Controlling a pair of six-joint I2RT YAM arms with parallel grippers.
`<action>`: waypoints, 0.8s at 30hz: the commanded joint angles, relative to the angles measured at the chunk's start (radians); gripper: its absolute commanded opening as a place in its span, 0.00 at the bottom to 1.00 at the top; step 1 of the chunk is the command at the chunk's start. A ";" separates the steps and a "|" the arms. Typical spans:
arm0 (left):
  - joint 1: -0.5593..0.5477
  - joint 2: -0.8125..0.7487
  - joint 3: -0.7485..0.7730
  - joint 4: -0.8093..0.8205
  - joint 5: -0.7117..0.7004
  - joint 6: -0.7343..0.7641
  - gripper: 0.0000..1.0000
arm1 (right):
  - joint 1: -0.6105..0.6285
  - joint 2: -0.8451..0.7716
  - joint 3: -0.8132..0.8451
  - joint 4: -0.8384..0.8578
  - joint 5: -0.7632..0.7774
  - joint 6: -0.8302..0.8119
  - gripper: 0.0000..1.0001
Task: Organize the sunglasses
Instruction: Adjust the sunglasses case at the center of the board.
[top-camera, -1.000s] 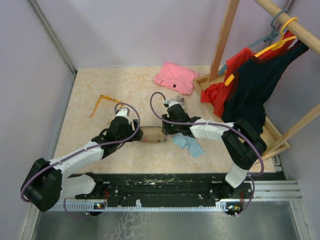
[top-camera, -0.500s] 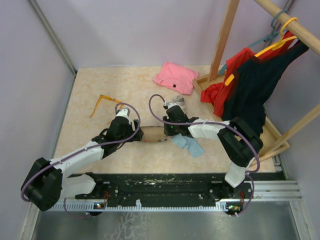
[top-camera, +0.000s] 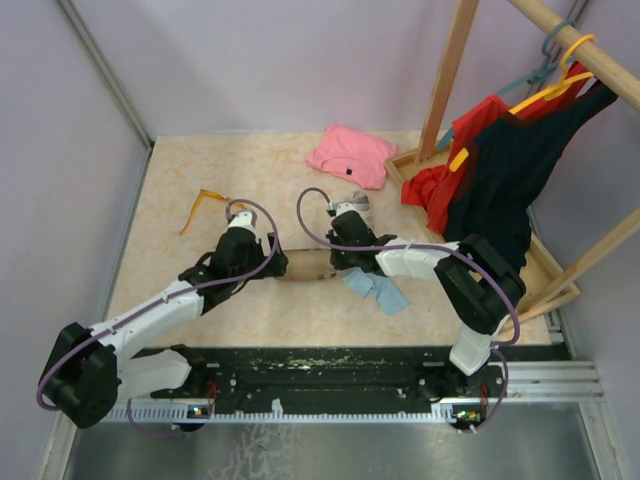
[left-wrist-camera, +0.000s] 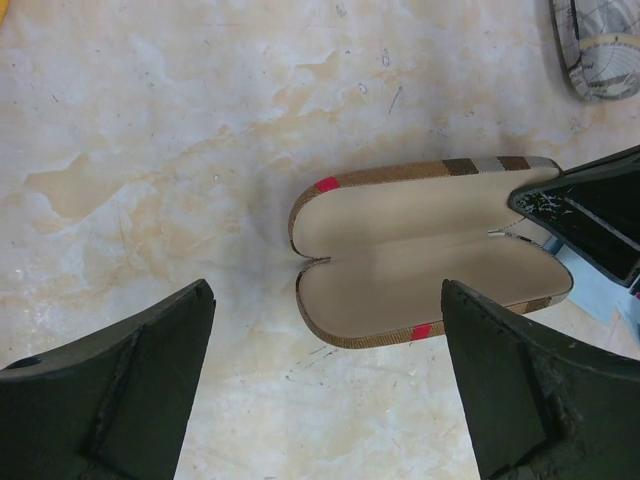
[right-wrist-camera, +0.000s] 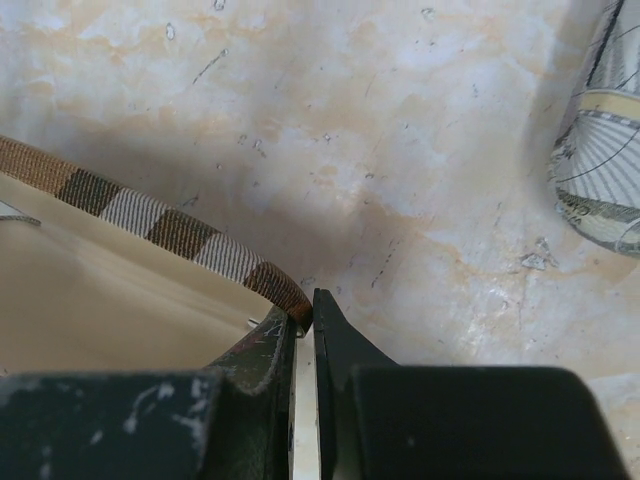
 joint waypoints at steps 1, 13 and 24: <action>0.009 -0.005 0.072 -0.069 -0.035 -0.031 0.99 | -0.008 -0.024 0.056 0.079 0.075 -0.043 0.00; 0.011 0.071 0.204 -0.197 -0.023 -0.134 0.99 | -0.063 0.051 0.126 0.147 0.050 -0.143 0.00; 0.011 0.023 0.190 -0.202 -0.069 -0.206 0.99 | -0.092 0.084 0.127 0.183 -0.017 -0.147 0.06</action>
